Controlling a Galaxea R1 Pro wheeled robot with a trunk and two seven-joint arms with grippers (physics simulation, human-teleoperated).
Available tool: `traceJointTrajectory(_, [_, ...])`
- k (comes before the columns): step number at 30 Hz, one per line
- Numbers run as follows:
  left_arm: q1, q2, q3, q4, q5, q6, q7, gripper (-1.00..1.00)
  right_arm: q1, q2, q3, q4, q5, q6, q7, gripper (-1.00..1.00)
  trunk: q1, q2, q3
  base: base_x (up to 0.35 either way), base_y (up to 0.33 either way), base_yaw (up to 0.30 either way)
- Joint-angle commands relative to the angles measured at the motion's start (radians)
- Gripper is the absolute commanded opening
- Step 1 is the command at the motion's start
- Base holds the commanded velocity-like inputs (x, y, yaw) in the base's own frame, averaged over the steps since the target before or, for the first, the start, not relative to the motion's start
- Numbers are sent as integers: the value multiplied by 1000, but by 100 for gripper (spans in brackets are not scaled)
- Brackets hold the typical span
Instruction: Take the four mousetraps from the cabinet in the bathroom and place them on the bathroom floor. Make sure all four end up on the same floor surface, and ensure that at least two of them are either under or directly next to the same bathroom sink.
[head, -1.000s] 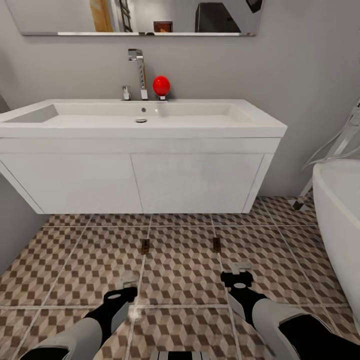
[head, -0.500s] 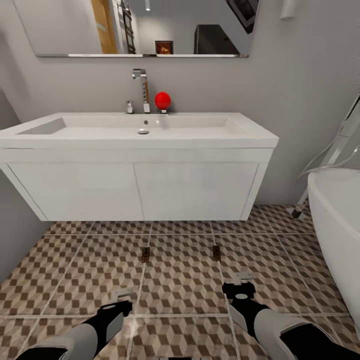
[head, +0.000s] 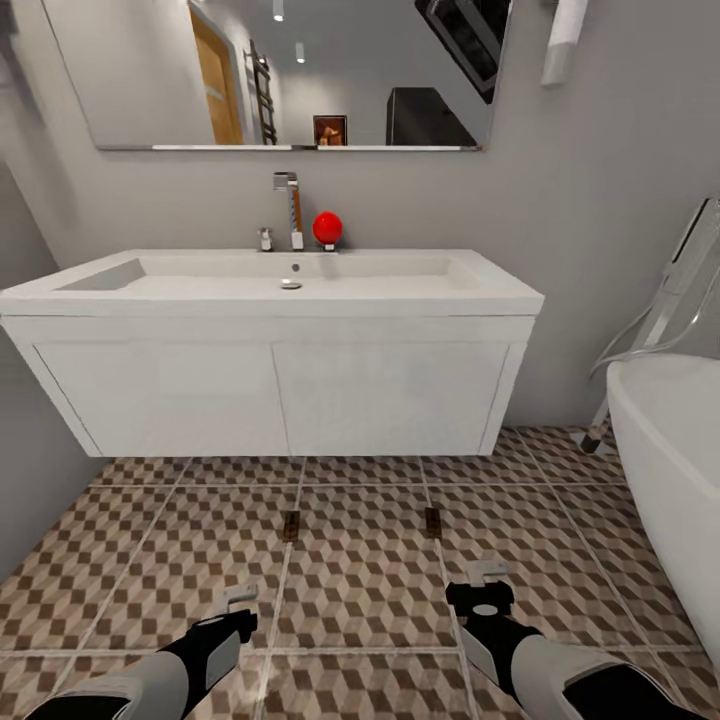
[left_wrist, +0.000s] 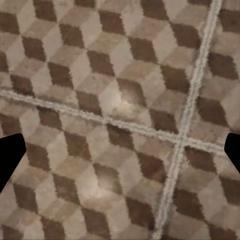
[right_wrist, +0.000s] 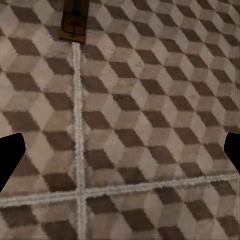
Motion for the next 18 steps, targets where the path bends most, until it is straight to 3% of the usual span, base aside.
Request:
traceJointTrajectory(1, [0, 1, -2, 1, 8, 1, 3, 100, 0, 0, 8, 3, -10, -6, -1, 100, -1, 0, 3, 0, 0, 0])
traceJointTrajectory(18, [7, 5, -2, 13, 8, 1, 3, 100, 28, -23, 7, 3, -11, 32, -9, 100, -8, 4, 69, 0, 0, 0])
